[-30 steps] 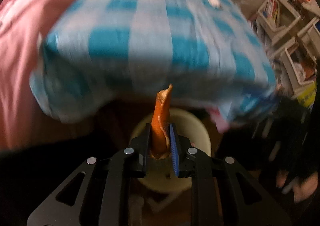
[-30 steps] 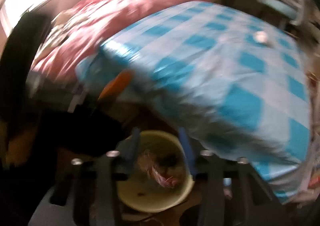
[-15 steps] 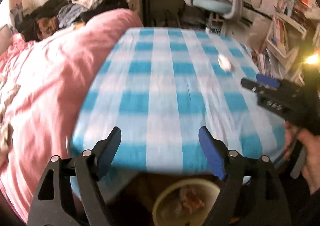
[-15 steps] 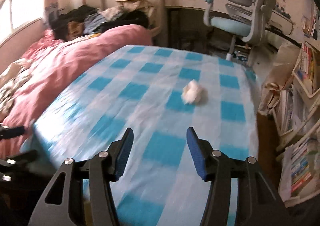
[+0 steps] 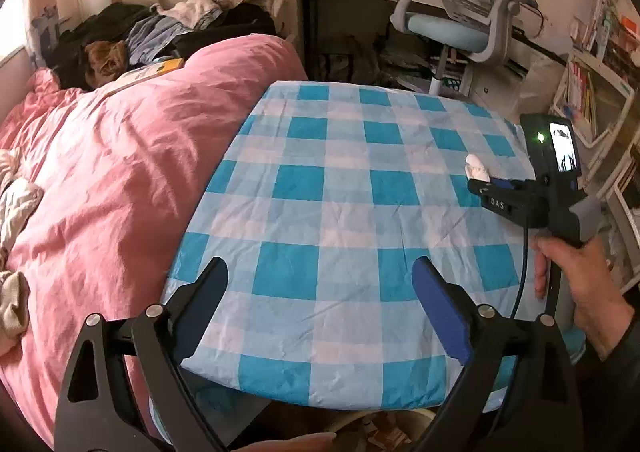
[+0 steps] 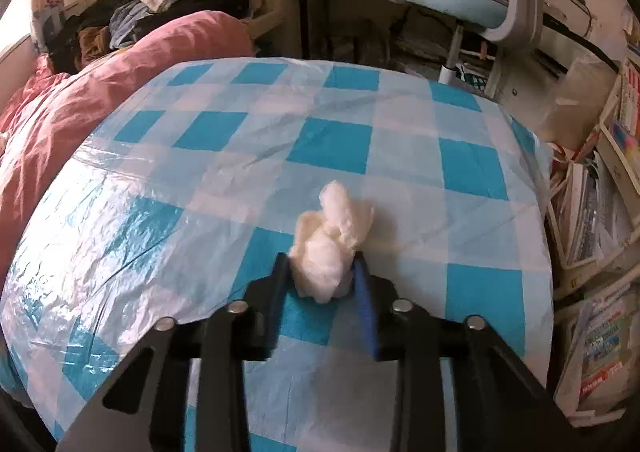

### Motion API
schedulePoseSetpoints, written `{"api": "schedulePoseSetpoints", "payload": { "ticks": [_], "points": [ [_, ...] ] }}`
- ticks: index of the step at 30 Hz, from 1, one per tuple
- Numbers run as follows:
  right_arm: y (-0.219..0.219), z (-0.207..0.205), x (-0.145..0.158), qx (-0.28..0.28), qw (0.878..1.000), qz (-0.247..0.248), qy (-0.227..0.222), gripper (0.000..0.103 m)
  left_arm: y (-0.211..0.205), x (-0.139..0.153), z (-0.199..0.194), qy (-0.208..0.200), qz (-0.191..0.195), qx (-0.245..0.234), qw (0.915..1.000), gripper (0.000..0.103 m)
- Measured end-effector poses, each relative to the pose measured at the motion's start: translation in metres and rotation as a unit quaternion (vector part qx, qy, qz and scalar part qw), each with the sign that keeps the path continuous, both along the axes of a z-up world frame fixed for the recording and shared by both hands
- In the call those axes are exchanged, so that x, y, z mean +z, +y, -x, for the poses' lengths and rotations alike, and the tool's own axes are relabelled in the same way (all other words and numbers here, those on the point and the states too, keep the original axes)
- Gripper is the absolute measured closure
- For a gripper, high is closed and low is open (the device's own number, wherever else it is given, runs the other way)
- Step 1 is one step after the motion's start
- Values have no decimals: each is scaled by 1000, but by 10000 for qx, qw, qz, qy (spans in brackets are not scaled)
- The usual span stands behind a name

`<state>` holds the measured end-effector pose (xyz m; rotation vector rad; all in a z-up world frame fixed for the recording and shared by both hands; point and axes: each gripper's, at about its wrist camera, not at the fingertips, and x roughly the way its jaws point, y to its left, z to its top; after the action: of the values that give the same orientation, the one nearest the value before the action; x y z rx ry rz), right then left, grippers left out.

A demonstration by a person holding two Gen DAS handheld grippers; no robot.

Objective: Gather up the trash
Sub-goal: 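Grasp the white crumpled tissue with the right tool, then carry the white tissue over the yellow bucket and open the right tool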

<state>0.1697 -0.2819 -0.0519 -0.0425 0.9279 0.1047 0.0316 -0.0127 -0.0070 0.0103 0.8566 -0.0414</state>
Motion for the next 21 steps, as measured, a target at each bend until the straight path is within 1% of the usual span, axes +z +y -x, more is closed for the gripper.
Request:
{"api": "schedulePoseSetpoints", "payload": {
  "ticks": [2,3,5,8,9,11,13,14,15,16,17,20,21],
  "points": [
    [5,8,2,168,9998,-45,48,84,1,1,3,-33,8,17,10000,10],
    [8,16,5,303,9994,-122,66,84,1,1,5,-79,-16,17,10000,7],
    [15,30,12,532,9982,-261,51,84,1,4,10,-225,-126,6,9997,7],
    [38,78,33,1236,9905,-601,96,84,2,7,18,-398,-195,-20,9990,7],
    [48,101,39,1565,9853,-680,135,84,3,8,21,-426,-163,-49,9989,7],
    [70,152,44,2333,9683,-822,361,84,2,11,25,-446,-177,-105,9988,7],
    [85,184,39,2901,9493,-951,750,83,1,14,31,-524,-167,-198,9983,7],
    [90,196,35,3097,9410,-991,937,79,1,16,33,-552,-160,-229,9981,7],
    [98,213,29,3302,9332,-903,1092,70,0,17,36,-576,-157,-258,9979,7],
    [102,228,24,3391,9315,-711,1110,62,0,18,37,-573,-148,-285,9978,7],
    [103,237,20,3371,9331,-624,1084,48,0,18,39,-567,-131,-290,9979,7],
    [98,241,20,3207,9389,-694,1034,45,1,18,39,-493,-95,-281,9983,7],
    [94,242,25,3094,9447,-656,874,40,2,17,38,-457,-98,-267,9985,7]
  ]
}}
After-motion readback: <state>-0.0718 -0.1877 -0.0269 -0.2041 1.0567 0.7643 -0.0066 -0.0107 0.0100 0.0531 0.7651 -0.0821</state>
